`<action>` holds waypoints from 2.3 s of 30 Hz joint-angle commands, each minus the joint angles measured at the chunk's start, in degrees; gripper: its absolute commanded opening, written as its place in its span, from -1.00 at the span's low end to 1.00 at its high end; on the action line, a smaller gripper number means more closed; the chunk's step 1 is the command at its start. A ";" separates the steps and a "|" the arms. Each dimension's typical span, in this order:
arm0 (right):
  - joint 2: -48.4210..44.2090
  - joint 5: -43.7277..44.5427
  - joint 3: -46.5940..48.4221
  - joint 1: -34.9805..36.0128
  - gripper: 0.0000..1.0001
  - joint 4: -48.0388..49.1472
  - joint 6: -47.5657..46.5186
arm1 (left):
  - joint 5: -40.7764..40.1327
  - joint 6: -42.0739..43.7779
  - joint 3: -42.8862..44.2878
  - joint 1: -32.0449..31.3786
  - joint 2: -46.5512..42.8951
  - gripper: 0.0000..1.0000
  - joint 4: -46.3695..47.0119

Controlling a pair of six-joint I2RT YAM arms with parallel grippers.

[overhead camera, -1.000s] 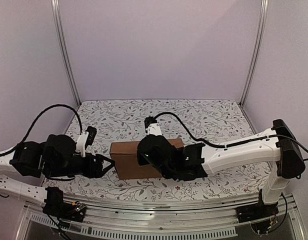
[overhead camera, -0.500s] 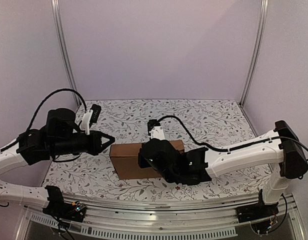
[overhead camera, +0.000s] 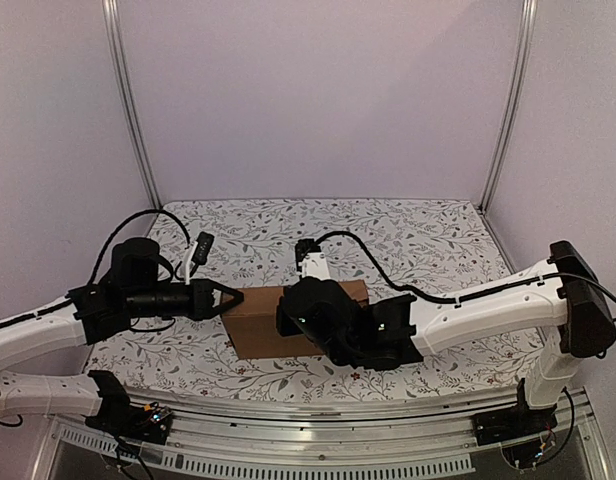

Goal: Fold the paper box

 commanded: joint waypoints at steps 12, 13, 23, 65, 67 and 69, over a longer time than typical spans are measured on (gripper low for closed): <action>-3.12 -6.34 -3.08 -2.00 -1.00 -14.42 -3.90 | -2.25 2.41 -2.71 3.09 -1.06 -1.00 -8.56; -5.31 -6.84 -3.13 -2.55 -1.00 -14.42 -4.60 | -2.49 2.40 -2.80 3.09 -0.91 -1.00 -8.49; -22.00 -25.34 -5.90 -11.75 -1.00 -14.60 -12.90 | -2.85 2.73 -3.00 3.10 -0.66 -1.00 -7.91; -27.95 -65.80 -27.89 -34.00 -1.00 7.05 -3.13 | -3.68 3.30 -1.23 3.09 0.64 -1.00 -9.76; -29.59 -66.74 -25.79 -33.92 -1.00 5.63 -3.56 | -3.87 3.35 -1.22 3.09 0.43 -1.00 -9.86; -31.19 -67.84 -24.52 -33.79 -1.00 4.88 -3.63 | -3.86 3.43 -1.04 3.09 0.50 -1.00 -10.00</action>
